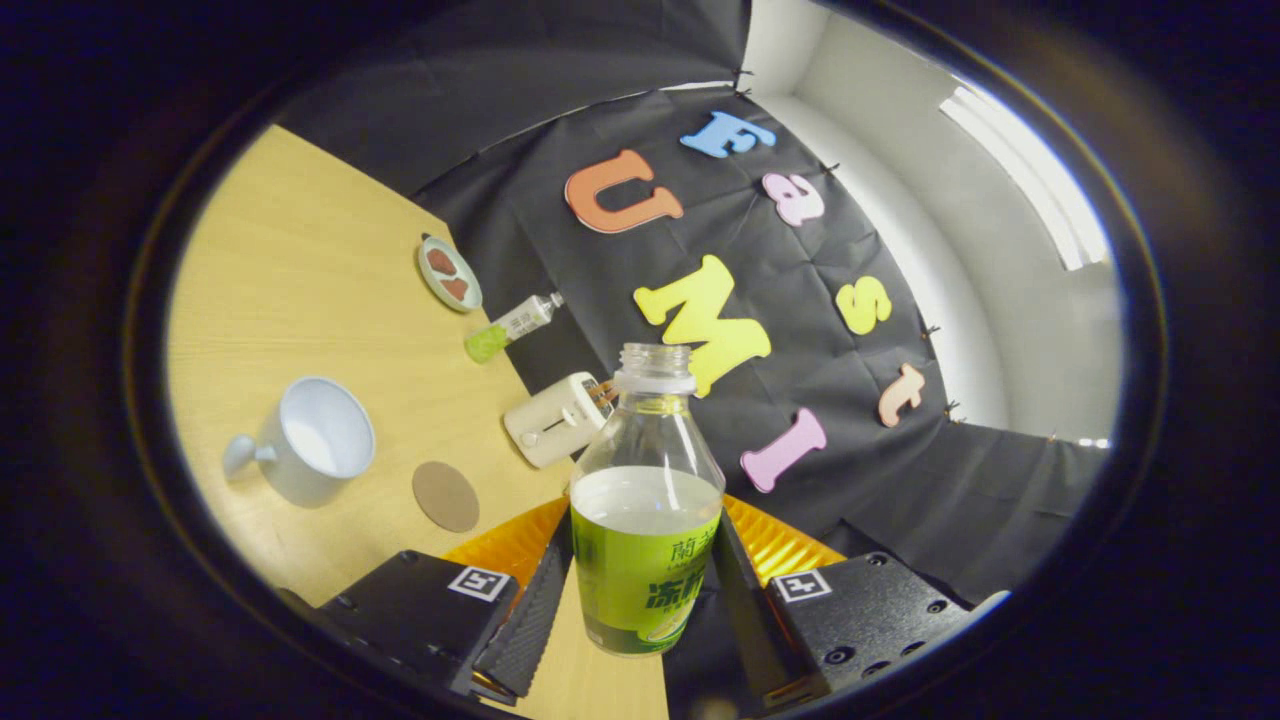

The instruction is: Take the bottle from table, then pour the juice into the cup, finally place the bottle on the coaster

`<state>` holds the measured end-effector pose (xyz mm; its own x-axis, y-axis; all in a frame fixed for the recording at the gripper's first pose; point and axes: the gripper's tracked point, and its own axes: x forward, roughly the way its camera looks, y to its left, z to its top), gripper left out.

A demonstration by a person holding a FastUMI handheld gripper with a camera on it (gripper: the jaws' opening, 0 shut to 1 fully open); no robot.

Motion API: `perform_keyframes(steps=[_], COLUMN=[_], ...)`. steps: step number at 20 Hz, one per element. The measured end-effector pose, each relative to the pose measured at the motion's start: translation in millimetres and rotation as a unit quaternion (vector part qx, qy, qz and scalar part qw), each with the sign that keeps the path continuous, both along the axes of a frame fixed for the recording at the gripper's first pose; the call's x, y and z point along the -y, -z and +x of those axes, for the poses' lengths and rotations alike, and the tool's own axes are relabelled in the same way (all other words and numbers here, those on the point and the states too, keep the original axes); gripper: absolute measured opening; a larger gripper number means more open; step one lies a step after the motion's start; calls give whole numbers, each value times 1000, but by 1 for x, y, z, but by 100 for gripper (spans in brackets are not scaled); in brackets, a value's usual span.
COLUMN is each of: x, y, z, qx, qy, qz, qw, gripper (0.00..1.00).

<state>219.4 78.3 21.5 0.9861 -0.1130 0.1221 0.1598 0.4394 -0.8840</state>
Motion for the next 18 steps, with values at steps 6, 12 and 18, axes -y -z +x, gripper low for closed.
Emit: perform_keyframes(steps=[6, 12, 18], x=[-2, -4, -1], y=[-1, -3, 9], z=[6, 12, 18], qx=[7, 12, 6], qy=[17, 27, 35], qz=[-65, -130, -176], qw=[998, 991, 984], gripper=[81, 81, 81])
